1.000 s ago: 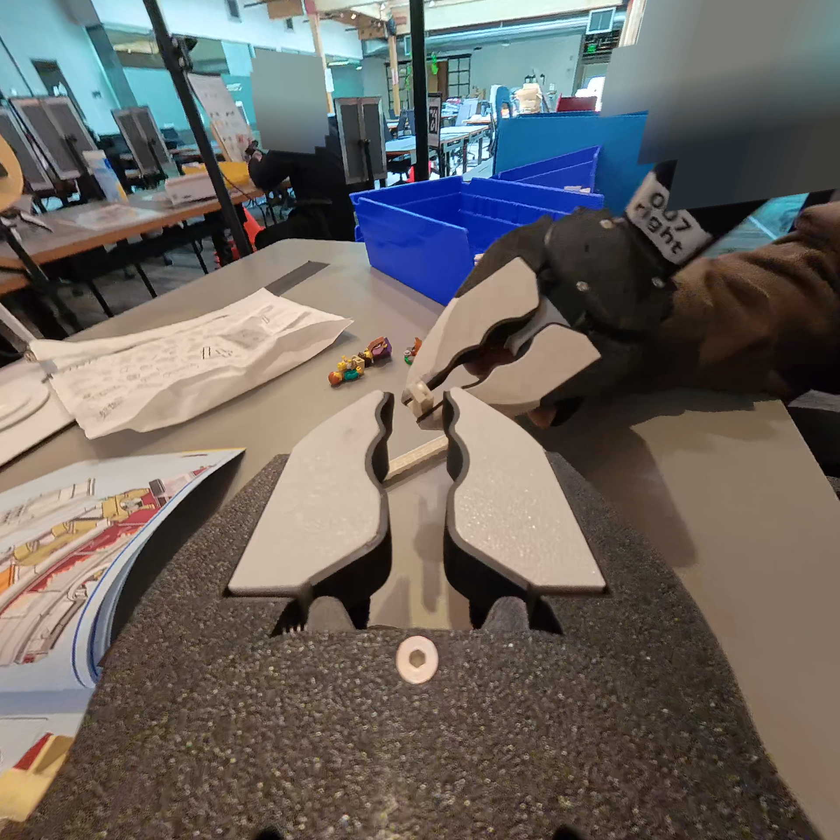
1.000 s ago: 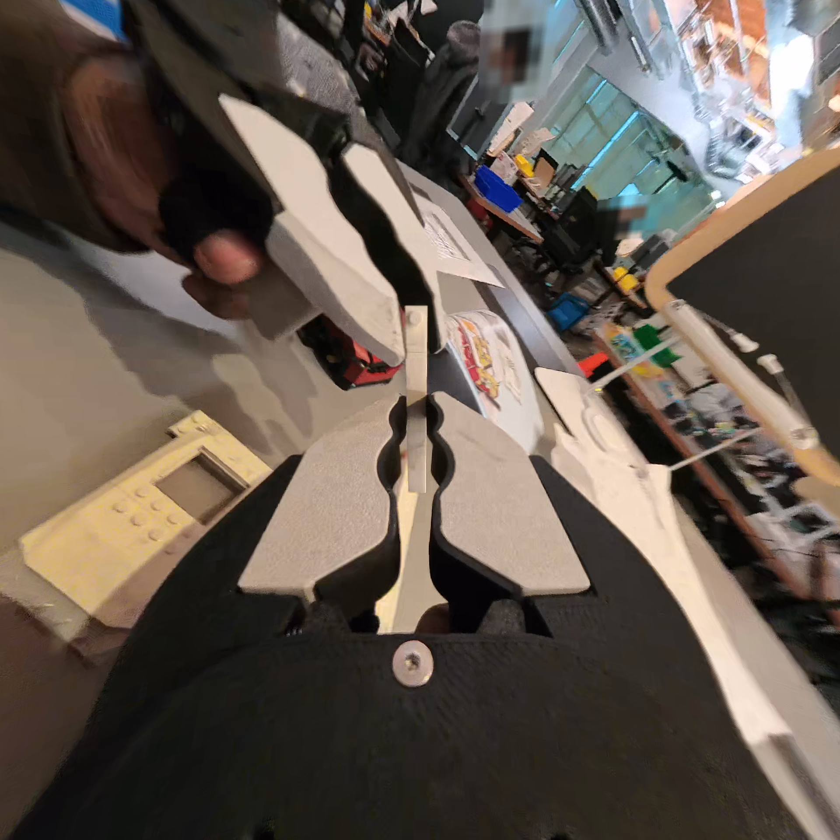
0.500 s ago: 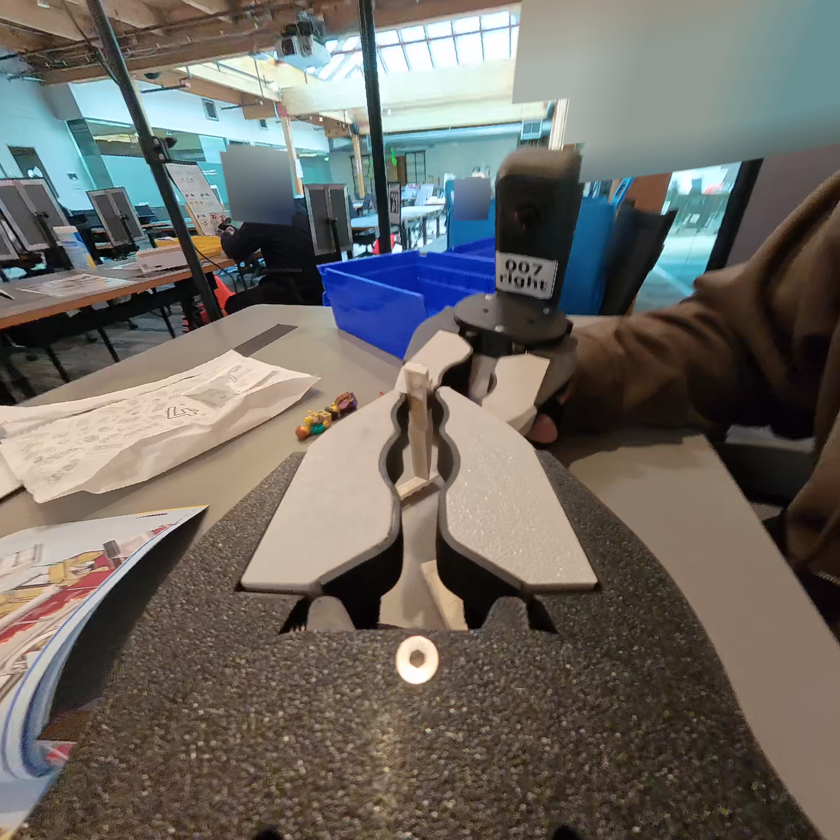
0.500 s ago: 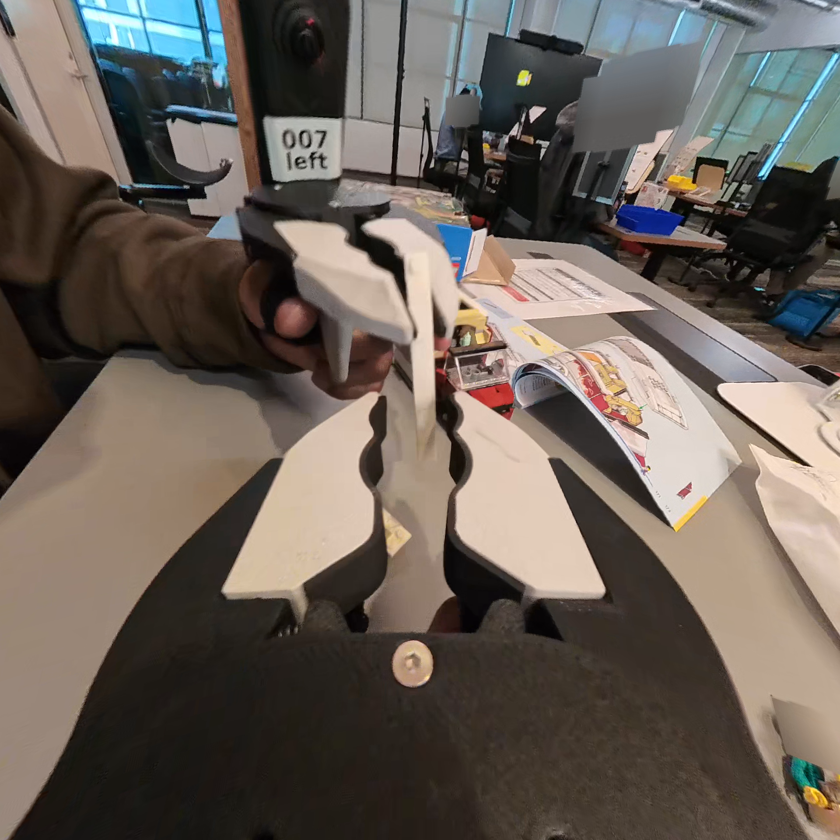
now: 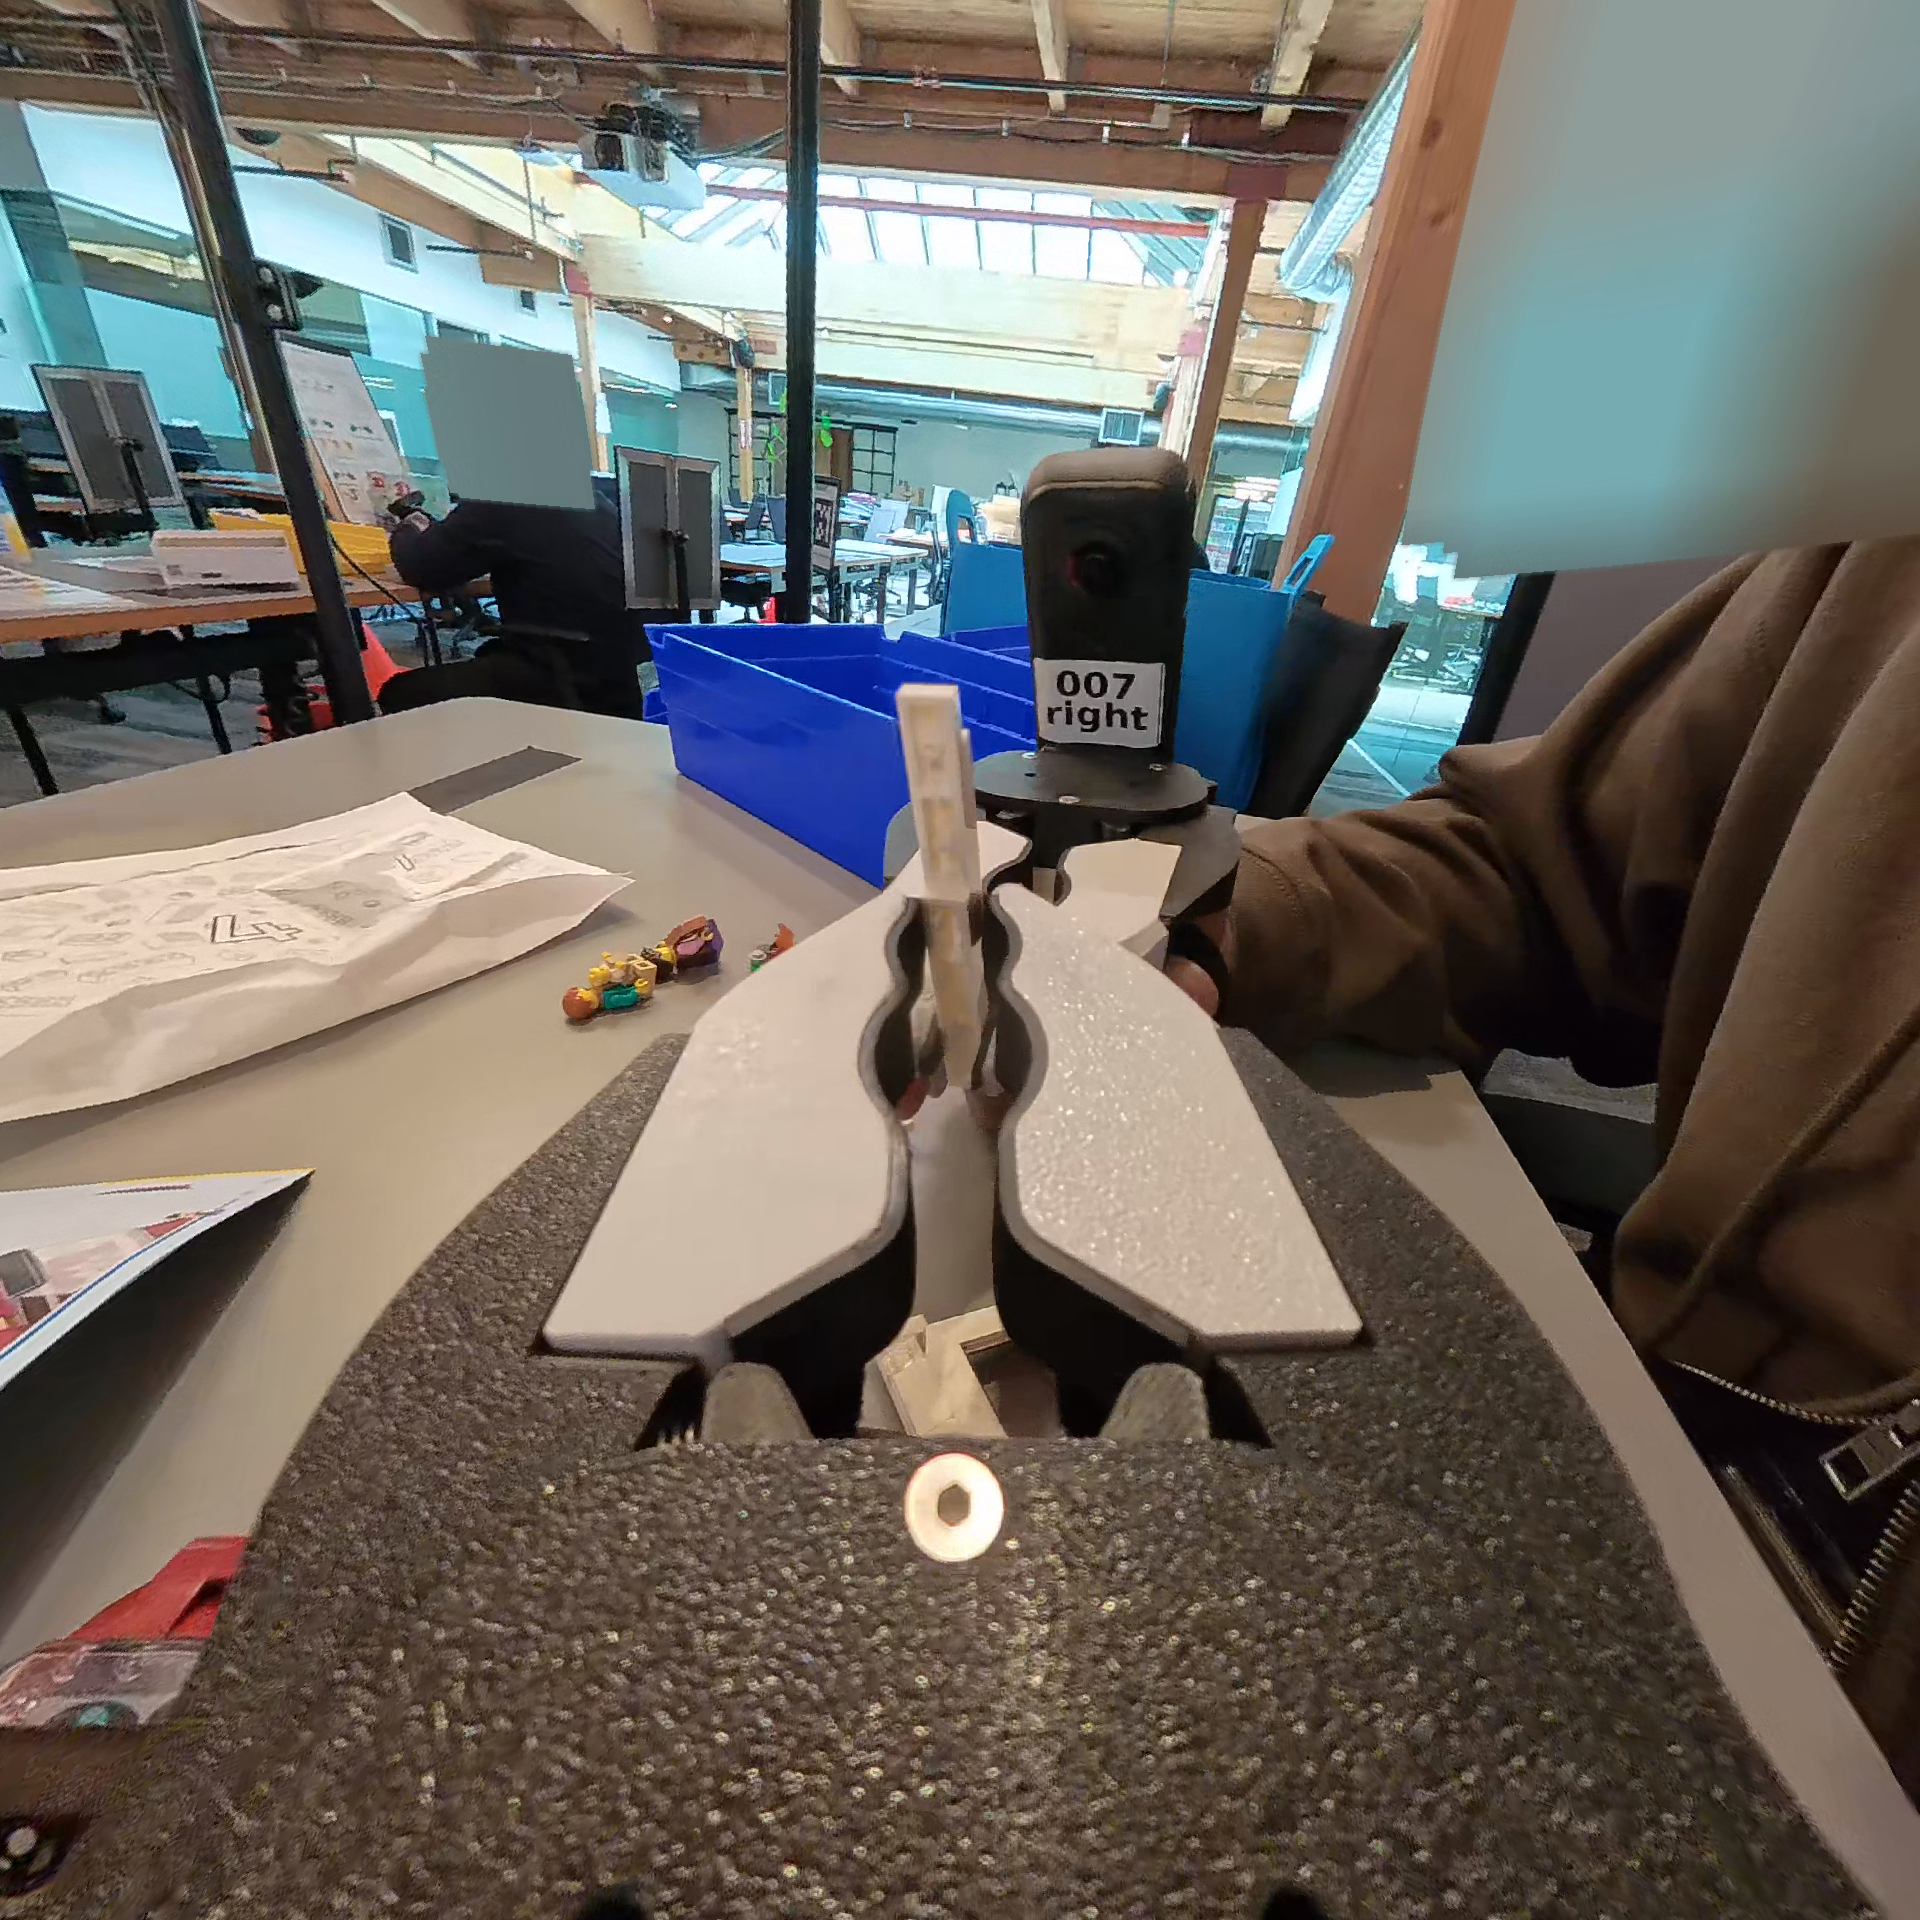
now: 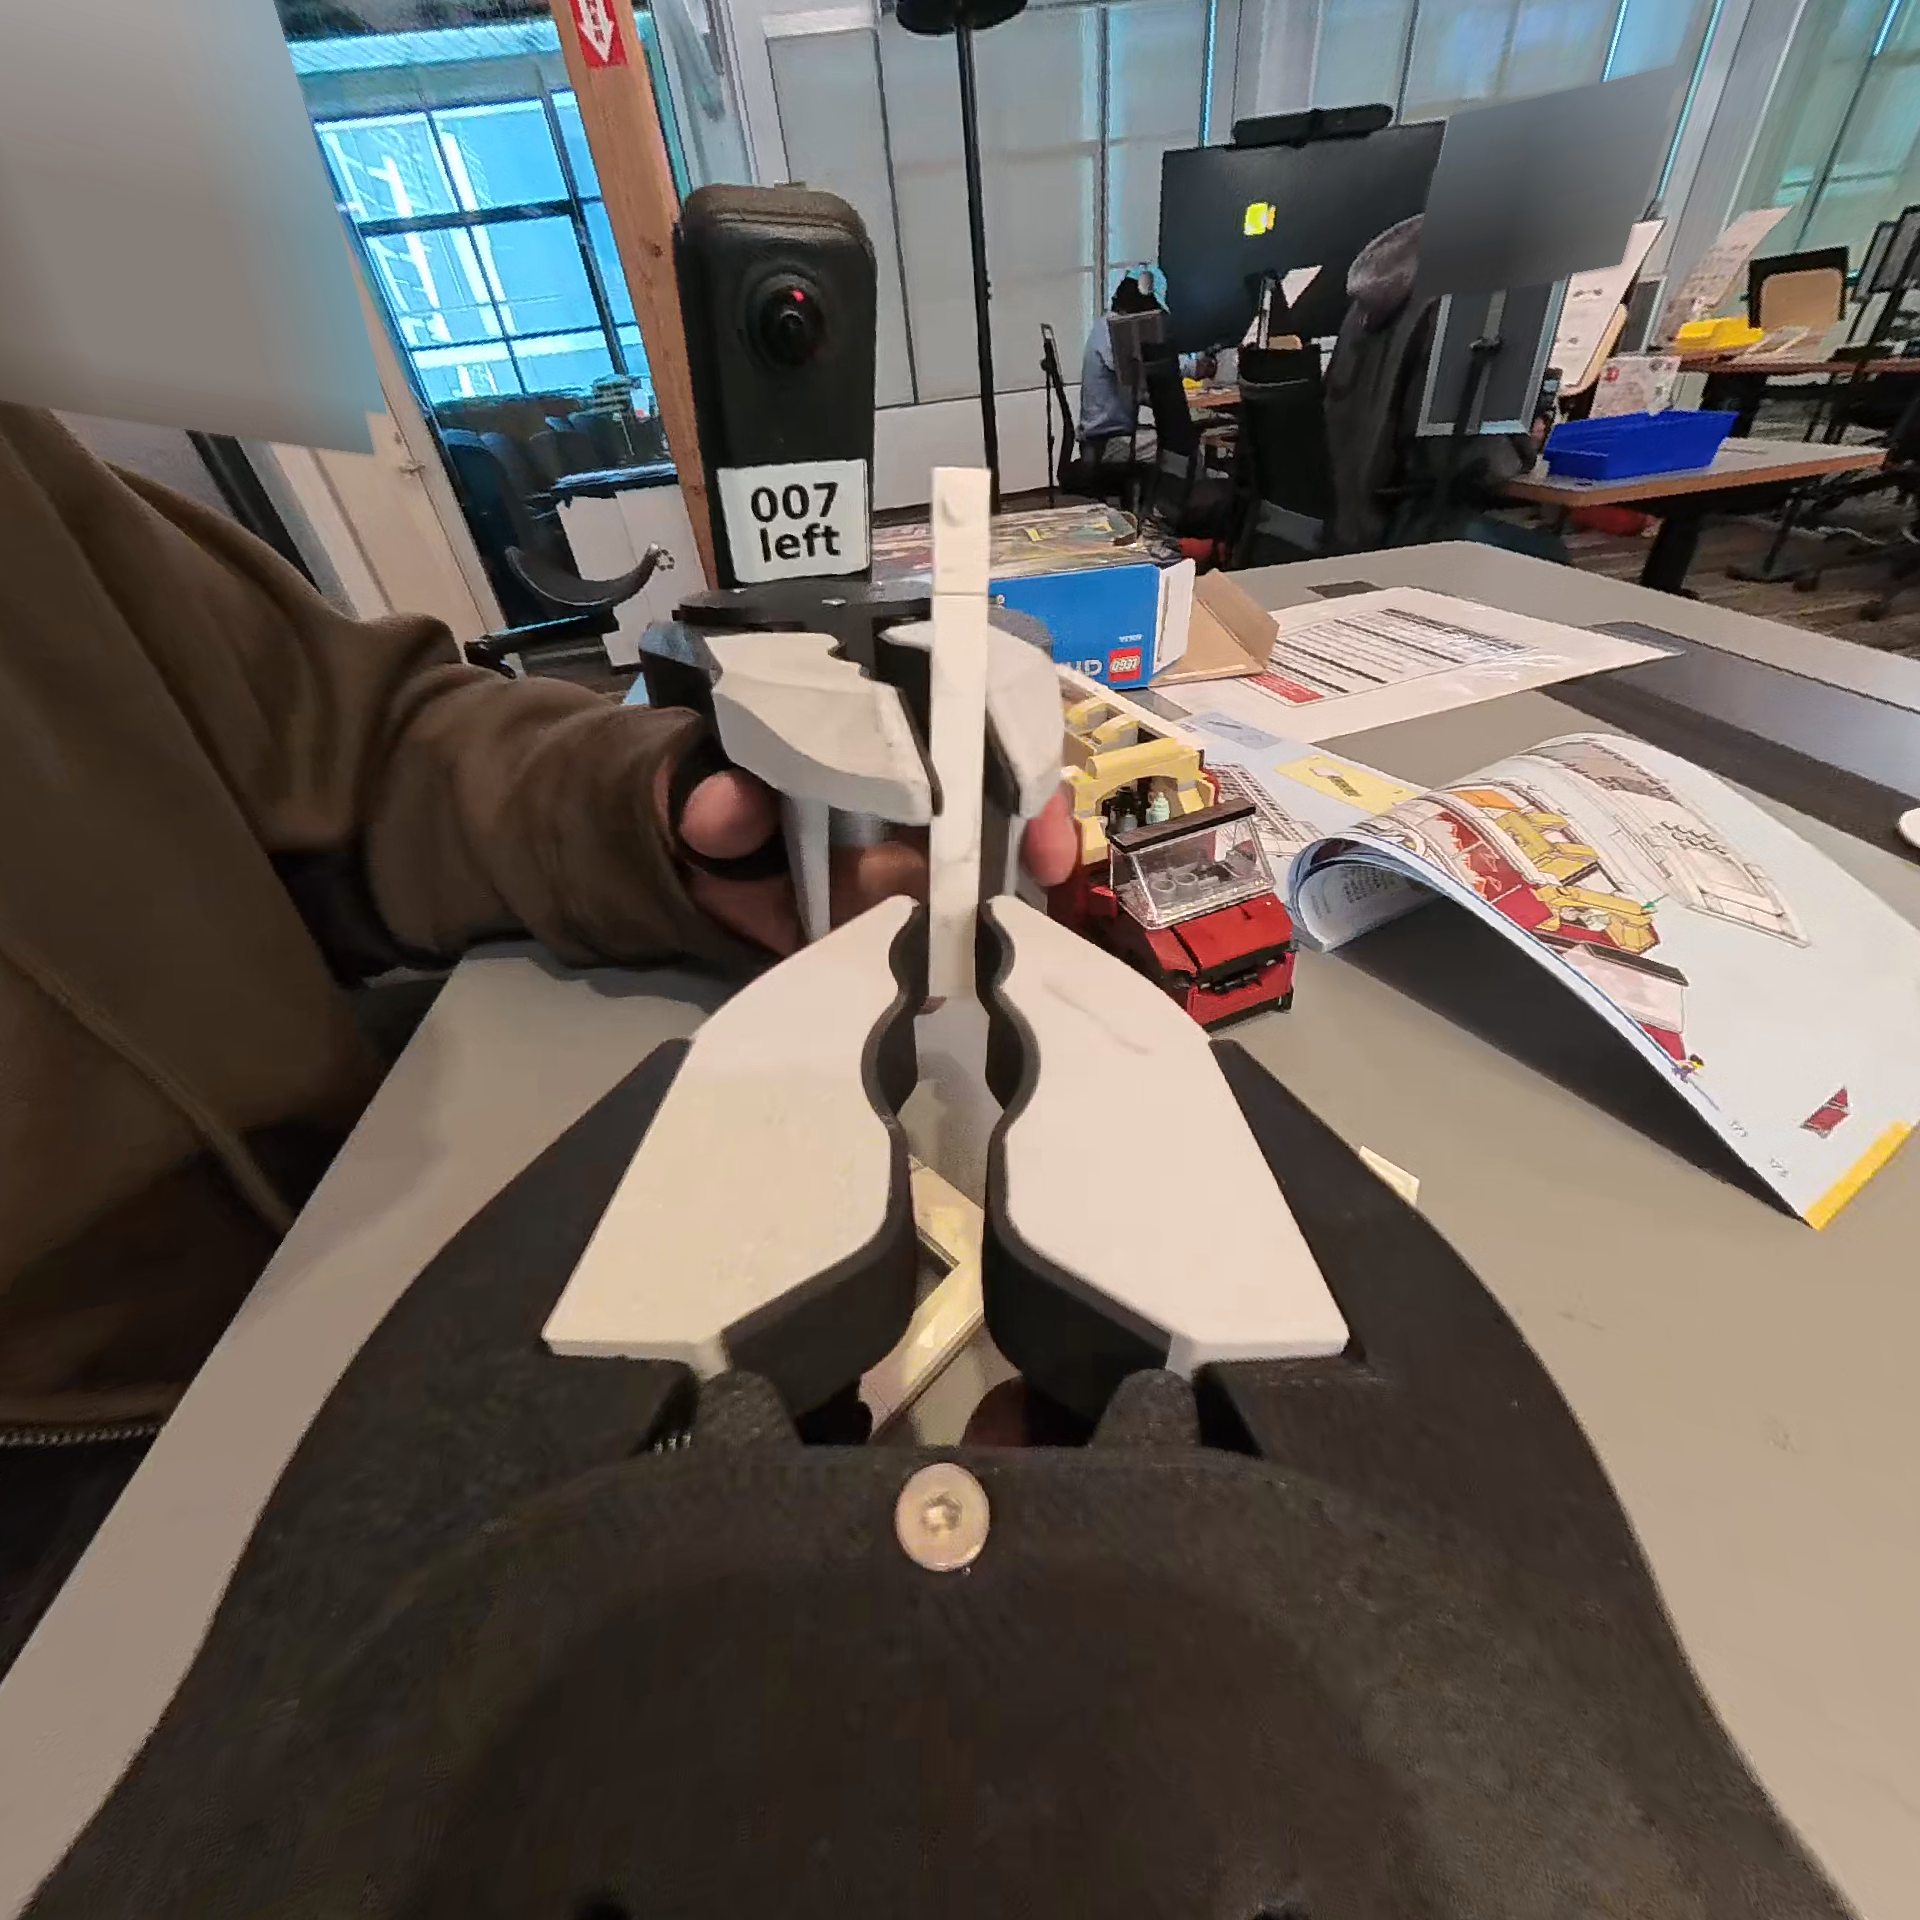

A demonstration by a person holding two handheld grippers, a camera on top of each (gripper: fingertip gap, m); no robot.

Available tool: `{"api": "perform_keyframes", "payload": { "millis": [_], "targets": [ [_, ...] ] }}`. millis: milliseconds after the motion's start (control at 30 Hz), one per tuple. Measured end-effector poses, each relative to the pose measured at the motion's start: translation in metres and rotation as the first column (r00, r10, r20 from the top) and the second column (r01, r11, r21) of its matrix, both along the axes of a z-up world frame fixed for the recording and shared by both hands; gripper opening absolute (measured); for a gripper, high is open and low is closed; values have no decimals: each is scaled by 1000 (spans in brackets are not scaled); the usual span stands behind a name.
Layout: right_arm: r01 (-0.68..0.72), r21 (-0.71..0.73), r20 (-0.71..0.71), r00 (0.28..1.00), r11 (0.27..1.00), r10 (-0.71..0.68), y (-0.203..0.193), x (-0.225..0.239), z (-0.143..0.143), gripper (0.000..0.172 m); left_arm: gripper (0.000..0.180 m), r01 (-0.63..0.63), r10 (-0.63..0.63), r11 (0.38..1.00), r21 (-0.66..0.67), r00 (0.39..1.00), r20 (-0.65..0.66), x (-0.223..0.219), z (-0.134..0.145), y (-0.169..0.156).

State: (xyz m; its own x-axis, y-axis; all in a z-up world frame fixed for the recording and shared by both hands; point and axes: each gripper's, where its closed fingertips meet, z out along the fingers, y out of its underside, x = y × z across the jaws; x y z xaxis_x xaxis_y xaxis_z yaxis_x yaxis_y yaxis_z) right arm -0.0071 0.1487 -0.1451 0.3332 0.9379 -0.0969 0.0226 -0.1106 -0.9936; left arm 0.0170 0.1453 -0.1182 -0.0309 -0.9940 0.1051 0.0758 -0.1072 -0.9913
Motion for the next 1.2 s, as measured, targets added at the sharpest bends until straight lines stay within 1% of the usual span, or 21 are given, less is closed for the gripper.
{"api": "perform_keyframes", "payload": {
  "millis": [100, 167, 233, 300, 400, 533, 700, 800, 833, 1033, 1200],
  "targets": [
    [11, 46, 52, 999, 999, -13, 1, 2, -3, 9, 9, -43, 46, 997, 61, 998, -39, 0, -3, 3],
    [20, 114, 82, 996, 993, -30, 2, 7, 1, 18, 8, -89, 102, 986, 143, 991, -81, -2, -7, 8],
    [25, 171, 69, 997, 985, -37, 1, 13, 10, 23, 8, -110, 141, 969, 221, 981, -132, -2, -13, 10],
    [25, 189, 37, 999, 982, -32, -1, 16, 18, 25, 8, -91, 133, 962, 257, 979, -155, 0, -16, 6],
    [9, 193, 17, 1000, 981, -13, -5, 15, 23, 25, 8, -26, 75, 966, 258, 980, -184, 4, -22, -4],
    [-49, 192, -11, 999, 980, 52, -16, 11, 27, 25, 8, 60, -7, 969, 239, 977, -215, 6, -28, -16],
    [-91, 185, -27, 995, 979, 97, -24, 10, 32, 16, 8, 113, -59, 967, 228, 971, -232, 7, -32, -23],
    [-95, 174, 4, 995, 980, 96, -24, 8, 26, 12, 8, 122, -68, 966, 228, 970, -232, 7, -32, -25],
    [-102, 173, 7, 995, 980, 103, -25, 7, 26, 8, 8, 121, -67, 967, 226, 970, -233, 7, -33, -24],
    [-76, 197, 37, 997, 977, 70, -21, 8, 25, 8, 8, 106, -57, 972, 209, 971, -231, 6, -32, -21],
    [-14, 282, 149, 988, 959, -29, -12, 12, 20, 9, 8, 70, -19, 981, 180, 963, -269, 5, -36, -12]
  ]
}}
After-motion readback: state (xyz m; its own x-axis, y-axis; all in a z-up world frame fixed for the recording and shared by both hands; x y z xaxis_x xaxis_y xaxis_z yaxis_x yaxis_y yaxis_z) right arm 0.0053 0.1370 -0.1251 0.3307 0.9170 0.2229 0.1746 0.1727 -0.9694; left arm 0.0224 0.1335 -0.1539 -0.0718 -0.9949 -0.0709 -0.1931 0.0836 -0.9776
